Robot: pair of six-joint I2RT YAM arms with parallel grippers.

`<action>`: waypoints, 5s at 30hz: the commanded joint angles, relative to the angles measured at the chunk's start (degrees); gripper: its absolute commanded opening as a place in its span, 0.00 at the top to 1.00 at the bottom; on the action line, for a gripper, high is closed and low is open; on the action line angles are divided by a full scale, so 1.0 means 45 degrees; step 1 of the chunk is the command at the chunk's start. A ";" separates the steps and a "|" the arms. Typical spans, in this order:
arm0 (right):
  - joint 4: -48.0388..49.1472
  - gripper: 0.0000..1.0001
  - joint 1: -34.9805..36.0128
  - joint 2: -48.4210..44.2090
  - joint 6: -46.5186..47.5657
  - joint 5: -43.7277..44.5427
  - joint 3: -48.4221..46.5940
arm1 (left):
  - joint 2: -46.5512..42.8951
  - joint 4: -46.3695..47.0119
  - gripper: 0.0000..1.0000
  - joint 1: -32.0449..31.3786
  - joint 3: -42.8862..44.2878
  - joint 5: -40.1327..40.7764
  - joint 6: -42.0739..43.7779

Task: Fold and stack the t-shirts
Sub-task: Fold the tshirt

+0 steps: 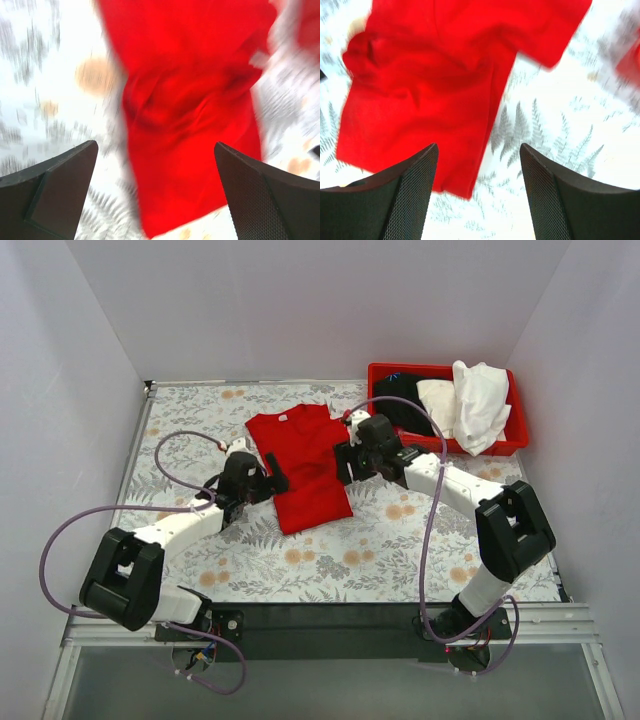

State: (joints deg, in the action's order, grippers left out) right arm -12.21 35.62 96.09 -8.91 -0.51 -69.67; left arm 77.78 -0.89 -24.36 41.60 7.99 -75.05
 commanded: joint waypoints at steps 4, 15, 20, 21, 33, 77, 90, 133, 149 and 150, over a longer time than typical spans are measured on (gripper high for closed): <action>0.1420 0.39 -0.0004 -0.0981 -0.0890 -0.0841 0.2804 | -0.0584 -0.0292 0.05 -0.0622 -0.2094 -0.1130 -0.0686; 0.3102 0.40 0.0152 -0.0320 -0.1575 -0.2523 0.3919 | -0.0371 0.0685 0.06 -0.0797 -0.2683 -0.2123 -0.0784; 0.3298 0.40 0.0191 0.0109 -0.1654 -0.2523 0.3881 | 0.0175 0.0802 0.08 -0.1188 -0.2780 -0.2049 -0.0803; 0.3299 0.40 0.0191 0.0323 -0.1673 -0.2503 0.3861 | 0.0254 0.0841 0.08 -0.1246 -0.2781 -0.2049 -0.0804; 0.3337 0.43 0.0464 0.0249 -0.1790 -0.2230 0.4934 | 0.1679 0.0958 0.34 -0.2087 -0.2859 -0.1482 -0.0745; 0.3397 0.94 0.0152 0.0208 -0.0814 -0.2561 0.5716 | 0.2814 0.0275 1.00 -0.2106 -0.2390 -0.0817 -0.0491; 0.0233 0.99 0.0210 -0.1802 -0.0150 -0.1155 0.5911 | 0.2540 -0.0896 1.00 -0.3023 -0.1980 -0.2263 0.0525; -0.0179 0.98 0.2163 -0.4479 -0.1849 -0.2405 0.8060 | -0.2460 -0.4298 0.26 -0.7555 -0.4050 0.0431 -0.5530; 0.0057 0.98 0.2222 -0.4792 -0.2025 -0.2463 0.8256 | -0.1835 -0.3983 1.00 -0.7770 -0.4363 0.0549 -0.5433; 0.0018 0.98 0.2261 -0.4850 -0.2005 -0.2503 0.8255 | -0.1893 -0.4002 1.00 -0.7809 -0.4382 0.0491 -0.5355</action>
State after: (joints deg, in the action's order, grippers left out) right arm -12.01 45.21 75.68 -17.82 -10.72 -33.08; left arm 68.34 -11.94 -58.87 24.40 10.09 -100.47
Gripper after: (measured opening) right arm 0.024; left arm 0.030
